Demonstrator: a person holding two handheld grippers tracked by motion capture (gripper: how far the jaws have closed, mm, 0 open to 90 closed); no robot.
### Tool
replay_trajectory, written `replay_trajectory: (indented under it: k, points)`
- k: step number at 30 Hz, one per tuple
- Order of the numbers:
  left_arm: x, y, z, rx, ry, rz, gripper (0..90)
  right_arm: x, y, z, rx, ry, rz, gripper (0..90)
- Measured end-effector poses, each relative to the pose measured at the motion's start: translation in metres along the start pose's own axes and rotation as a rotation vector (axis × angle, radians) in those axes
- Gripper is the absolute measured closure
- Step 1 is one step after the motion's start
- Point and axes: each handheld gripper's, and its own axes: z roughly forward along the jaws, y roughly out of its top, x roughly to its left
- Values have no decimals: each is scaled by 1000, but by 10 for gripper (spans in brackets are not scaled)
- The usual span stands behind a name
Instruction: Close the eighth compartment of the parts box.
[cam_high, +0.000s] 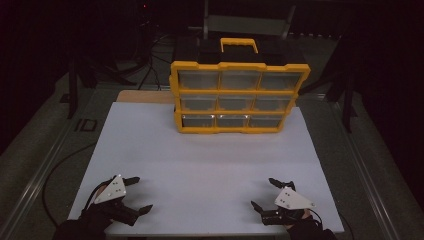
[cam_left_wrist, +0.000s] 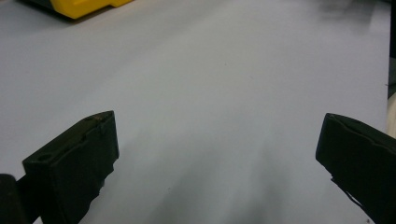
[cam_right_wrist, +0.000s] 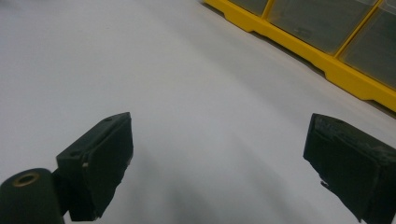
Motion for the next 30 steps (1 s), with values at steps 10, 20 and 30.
replay_trajectory:
  k: [10, 20, 30]
  points:
    - [0, -9, -9, 21, 45, 7, 0, -1, 0, 0, 0, 1, -1, 84]
    - [1, -10, -8, 10, 33, -8, 0, 0, 0, 0, 4, -1, -3, 84]
    - [1, -10, -7, -1, 26, -12, 0, -1, -1, 1, 8, 4, 2, 84]
